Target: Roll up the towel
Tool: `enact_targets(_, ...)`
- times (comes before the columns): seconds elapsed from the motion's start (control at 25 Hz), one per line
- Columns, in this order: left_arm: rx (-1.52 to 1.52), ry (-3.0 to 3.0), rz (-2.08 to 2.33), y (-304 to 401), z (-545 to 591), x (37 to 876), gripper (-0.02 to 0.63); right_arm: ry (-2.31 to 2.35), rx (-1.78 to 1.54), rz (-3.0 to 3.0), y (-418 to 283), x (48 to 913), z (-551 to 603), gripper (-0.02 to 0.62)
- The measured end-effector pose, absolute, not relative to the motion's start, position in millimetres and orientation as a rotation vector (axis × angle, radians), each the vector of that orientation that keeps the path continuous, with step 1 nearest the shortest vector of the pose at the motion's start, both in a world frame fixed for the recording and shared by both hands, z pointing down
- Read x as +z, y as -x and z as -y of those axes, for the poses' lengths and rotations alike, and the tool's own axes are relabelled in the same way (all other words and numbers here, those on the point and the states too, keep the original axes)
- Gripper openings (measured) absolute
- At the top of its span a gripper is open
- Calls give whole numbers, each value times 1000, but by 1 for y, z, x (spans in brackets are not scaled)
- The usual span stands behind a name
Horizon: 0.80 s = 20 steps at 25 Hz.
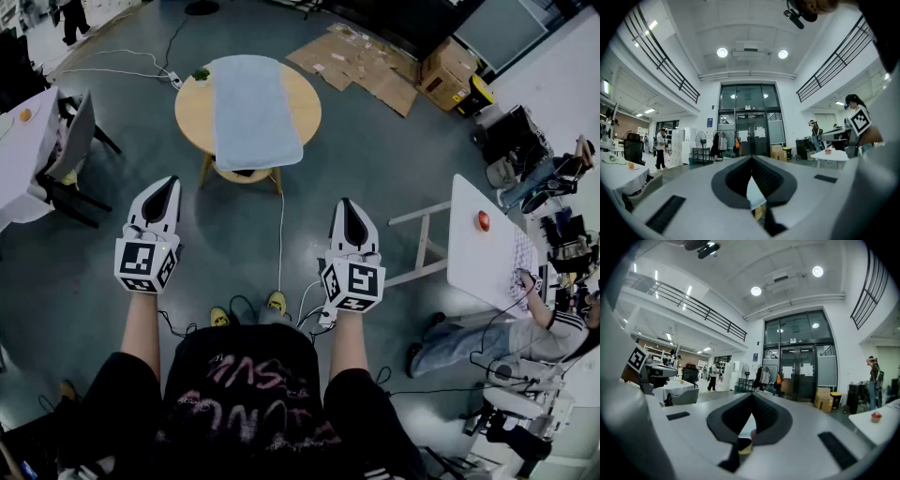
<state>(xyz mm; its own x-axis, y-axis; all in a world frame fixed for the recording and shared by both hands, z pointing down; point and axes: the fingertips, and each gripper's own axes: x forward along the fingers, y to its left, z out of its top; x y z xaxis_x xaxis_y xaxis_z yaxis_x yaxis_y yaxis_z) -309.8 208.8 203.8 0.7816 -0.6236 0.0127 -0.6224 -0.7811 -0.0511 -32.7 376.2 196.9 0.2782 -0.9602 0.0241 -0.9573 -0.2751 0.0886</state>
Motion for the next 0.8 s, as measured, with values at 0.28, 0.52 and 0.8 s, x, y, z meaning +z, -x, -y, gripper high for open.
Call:
enact_targets(0.28, -51, 2914, -995, 304, -211, 204, 8, -2461, -42, 1820, 28, 197, -378, 3)
enact_targets(0.52, -144, 2856, -943, 301, -216, 209, 8, -2418, -50, 1805, 31, 198, -379, 5)
enact_targets(0.8, -240, 2857, -888, 288, -214, 236, 8, -2399, -33, 1785, 24, 217, -377, 6)
